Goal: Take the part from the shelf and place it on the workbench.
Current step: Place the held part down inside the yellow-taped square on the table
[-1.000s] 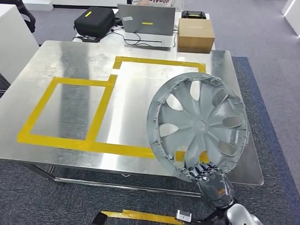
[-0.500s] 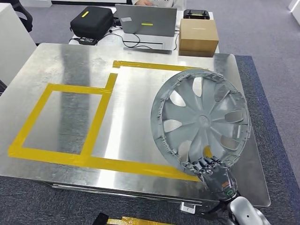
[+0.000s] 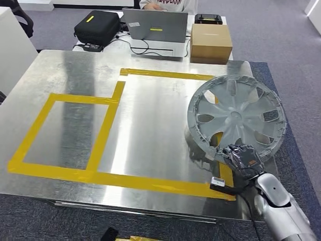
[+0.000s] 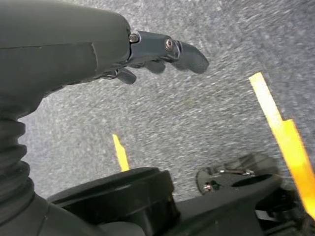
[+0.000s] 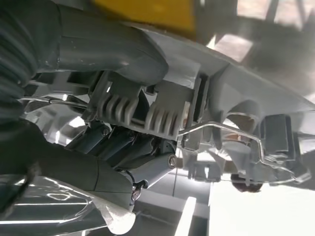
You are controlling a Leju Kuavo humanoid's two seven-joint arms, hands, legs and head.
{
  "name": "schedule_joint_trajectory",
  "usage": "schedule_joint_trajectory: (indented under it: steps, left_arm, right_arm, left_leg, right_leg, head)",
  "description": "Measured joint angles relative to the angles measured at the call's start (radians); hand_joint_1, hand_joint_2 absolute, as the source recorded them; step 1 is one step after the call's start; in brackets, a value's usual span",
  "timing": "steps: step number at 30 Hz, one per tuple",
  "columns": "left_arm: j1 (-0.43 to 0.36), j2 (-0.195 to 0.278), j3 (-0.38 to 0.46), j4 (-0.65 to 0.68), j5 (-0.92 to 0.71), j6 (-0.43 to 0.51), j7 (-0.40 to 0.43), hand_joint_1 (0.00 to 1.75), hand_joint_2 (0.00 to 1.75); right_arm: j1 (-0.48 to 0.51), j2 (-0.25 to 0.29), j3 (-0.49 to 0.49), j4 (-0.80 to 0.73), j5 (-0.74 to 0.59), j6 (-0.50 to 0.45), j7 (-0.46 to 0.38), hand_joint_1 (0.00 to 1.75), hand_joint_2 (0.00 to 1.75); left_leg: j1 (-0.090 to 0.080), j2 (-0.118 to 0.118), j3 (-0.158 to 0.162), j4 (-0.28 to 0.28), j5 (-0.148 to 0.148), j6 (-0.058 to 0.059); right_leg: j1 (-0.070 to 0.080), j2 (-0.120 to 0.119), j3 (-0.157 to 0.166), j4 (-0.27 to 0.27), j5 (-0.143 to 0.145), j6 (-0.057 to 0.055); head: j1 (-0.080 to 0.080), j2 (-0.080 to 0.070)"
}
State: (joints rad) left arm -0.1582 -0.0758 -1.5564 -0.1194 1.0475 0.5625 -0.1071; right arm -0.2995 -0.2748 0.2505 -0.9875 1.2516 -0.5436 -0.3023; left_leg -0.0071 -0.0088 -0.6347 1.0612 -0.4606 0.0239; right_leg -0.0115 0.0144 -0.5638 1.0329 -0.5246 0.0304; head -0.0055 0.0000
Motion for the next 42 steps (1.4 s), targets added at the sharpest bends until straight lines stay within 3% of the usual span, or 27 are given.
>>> schedule_joint_trajectory:
  steps: [2,3,6,7,8,9,11,13,16,18,21,22,23,24,26,28,31,33,37,42]
  left_arm:
    - [-0.001,0.0,0.0,0.0,0.0,-0.001,0.002,0.0,1.75]
    - [-0.003,0.0,0.0,0.0,-0.001,-0.001,0.002,0.0,1.75]
    - [-0.003,-0.001,0.0,0.0,-0.008,-0.001,0.005,0.0,1.75]
    - [-0.003,-0.001,0.0,0.0,-0.01,-0.002,0.006,0.0,1.75]
    - [-0.002,-0.001,0.0,0.0,-0.012,-0.003,0.008,0.0,1.75]
    - [-0.002,-0.001,0.0,0.0,-0.016,-0.005,0.009,0.0,1.75]
    - [-0.002,-0.001,0.0,0.0,-0.024,-0.008,0.011,0.0,1.75]
    - [-0.003,0.0,0.0,0.0,-0.036,-0.01,0.013,0.0,1.75]
    - [-0.004,0.0,0.0,0.0,-0.052,-0.011,0.019,0.0,1.75]
    - [-0.005,0.001,0.0,0.0,-0.058,-0.012,0.022,0.0,1.75]
    - [-0.009,0.002,0.0,0.0,-0.063,-0.013,0.026,0.0,1.75]
    - [-0.011,0.002,0.0,0.0,-0.063,-0.014,0.026,0.0,1.75]
    - [-0.013,0.002,0.0,0.0,-0.063,-0.015,0.027,0.0,1.75]
    - [-0.014,0.002,0.0,0.0,-0.064,-0.017,0.027,0.0,1.75]
    - [-0.013,0.002,0.0,0.0,-0.064,-0.02,0.028,0.0,1.75]
    - [-0.009,0.003,0.0,0.0,-0.068,-0.025,0.03,0.0,1.75]
    - [-0.007,0.003,0.0,0.0,-0.076,-0.031,0.033,0.0,1.75]
    - [-0.009,0.001,0.0,0.0,-0.084,-0.032,0.036,0.0,1.75]
    - [-0.011,-0.003,0.0,0.0,-0.095,-0.033,0.042,0.0,1.75]
    - [-0.011,-0.004,0.0,0.0,-0.096,-0.033,0.043,0.0,1.75]
  right_arm:
    - [-0.032,0.011,0.014,0.04,0.01,0.009,0.005,1.75,1.75]
    - [-0.044,0.017,0.023,0.056,0.014,0.012,0.008,1.75,1.75]
    - [-0.069,0.033,0.045,0.095,0.019,0.02,0.008,1.75,1.75]
    - [-0.078,0.036,0.051,0.108,0.018,0.024,0.008,1.75,1.75]
    - [-0.088,0.038,0.056,0.12,0.016,0.029,0.008,1.75,1.75]
    - [-0.101,0.039,0.061,0.134,0.014,0.037,0.008,1.75,1.75]
    - [-0.135,0.041,0.071,0.164,0.01,0.054,0.007,1.75,1.75]
    - [-0.177,0.043,0.085,0.204,0.012,0.069,0.003,1.75,1.75]
    - [-0.239,0.057,0.113,0.264,0.018,0.087,-0.015,1.75,1.75]
    - [-0.275,0.079,0.134,0.291,0.018,0.104,-0.032,1.75,1.75]
    - [-0.318,0.117,0.169,0.317,0.018,0.133,-0.044,1.75,1.75]
    - [-0.326,0.13,0.181,0.323,0.015,0.14,-0.046,1.75,1.75]
    - [-0.332,0.142,0.193,0.328,0.011,0.145,-0.049,1.75,1.75]
    - [-0.337,0.153,0.204,0.332,0.006,0.148,-0.053,1.75,1.75]
    - [-0.348,0.174,0.224,0.338,-0.002,0.15,-0.06,1.75,1.75]
    - [-0.359,0.192,0.244,0.344,-0.008,0.147,-0.066,1.75,1.75]
    - [-0.367,0.22,0.272,0.35,-0.014,0.145,-0.076,1.75,1.75]
    - [-0.378,0.239,0.291,0.351,-0.015,0.147,-0.084,1.75,1.75]
    - [-0.397,0.277,0.331,0.353,-0.013,0.166,-0.084,1.75,1.75]
    - [-0.397,0.283,0.337,0.353,-0.013,0.17,-0.082,1.75,1.75]
  left_leg:
    - [0.005,0.001,0.005,-0.013,0.003,0.008]
    - [0.008,0.002,0.008,-0.02,0.005,0.014]
    - [0.009,0.004,0.007,-0.025,0.01,0.021]
    - [0.01,0.004,0.006,-0.025,0.011,0.021]
    - [0.01,0.004,0.006,-0.025,0.012,0.021]
    - [0.011,0.004,0.006,-0.025,0.014,0.019]
    - [0.012,0.003,0.006,-0.024,0.017,0.013]
    - [0.011,0.003,0.002,-0.023,0.022,0.002]
    - [0.01,0.003,-0.003,-0.023,0.031,-0.019]
    - [0.011,0.003,-0.015,0.005,0.009,-0.032]
    - [0.012,0.003,-0.079,0.173,-0.085,-0.044]
    - [0.012,0.003,-0.096,0.223,-0.102,-0.045]
    - [0.012,0.003,-0.102,0.246,-0.101,-0.045]
    - [0.011,0.003,-0.093,0.232,-0.081,-0.042]
    - [0.008,0.003,-0.04,0.117,-0.013,-0.03]
    - [0.001,0.003,0.006,0.012,0.022,-0.016]
    - [-0.004,0.004,0.019,-0.031,0.016,-0.004]
    - [0.001,0.005,0.027,-0.051,0.015,0.004]
    - [0.005,0.008,0.033,-0.062,0.015,0.012]
    - [0.005,0.008,0.033,-0.062,0.015,0.013]
  right_leg:
    - [0.0,-0.003,-0.008,0.007,-0.011,0.009]
    - [0.0,-0.005,-0.02,0.033,-0.031,0.013]
    - [-0.002,-0.008,-0.097,0.204,-0.112,0.022]
    - [-0.002,-0.008,-0.116,0.248,-0.121,0.024]
    - [-0.003,-0.009,-0.119,0.259,-0.112,0.026]
    - [-0.004,-0.009,-0.104,0.231,-0.086,0.028]
    - [-0.007,-0.012,-0.035,0.1,-0.027,0.028]
    - [-0.005,-0.012,0.019,0.004,-0.005,0.021]
    - [-0.001,-0.01,0.025,-0.019,-0.002,-0.004]
    - [-0.004,-0.01,0.023,-0.024,0.007,-0.02]
    - [-0.003,-0.011,0.018,-0.025,0.014,-0.033]
    - [-0.001,-0.011,0.017,-0.025,0.015,-0.034]
    - [0.0,-0.011,0.017,-0.025,0.015,-0.034]
    - [0.002,-0.01,0.017,-0.024,0.015,-0.034]
    - [0.005,-0.01,0.019,-0.024,0.012,-0.033]
    - [0.007,-0.012,0.016,-0.025,0.011,-0.028]
    - [0.008,-0.014,0.009,-0.029,0.013,-0.016]
    - [0.009,-0.014,-0.007,-0.01,-0.004,-0.01]
    - [0.009,-0.013,-0.109,0.183,-0.084,-0.006]
    - [0.009,-0.013,-0.135,0.229,-0.097,-0.005]
  head:
    - [0.001,0.0]
    - [0.002,0.0]
    - [0.004,0.0]
    - [0.003,0.0]
    - [0.004,0.0]
    - [0.004,0.0]
    - [0.004,0.0]
    - [0.003,0.0]
    - [0.003,0.0]
    - [0.001,0.0]
    - [-0.002,0.0]
    - [-0.002,0.0]
    - [-0.002,0.0]
    - [-0.002,0.0]
    - [-0.001,0.0]
    - [-0.001,0.0]
    - [-0.001,0.0]
    - [0.002,0.0]
    - [0.004,0.0]
    - [0.004,0.0]
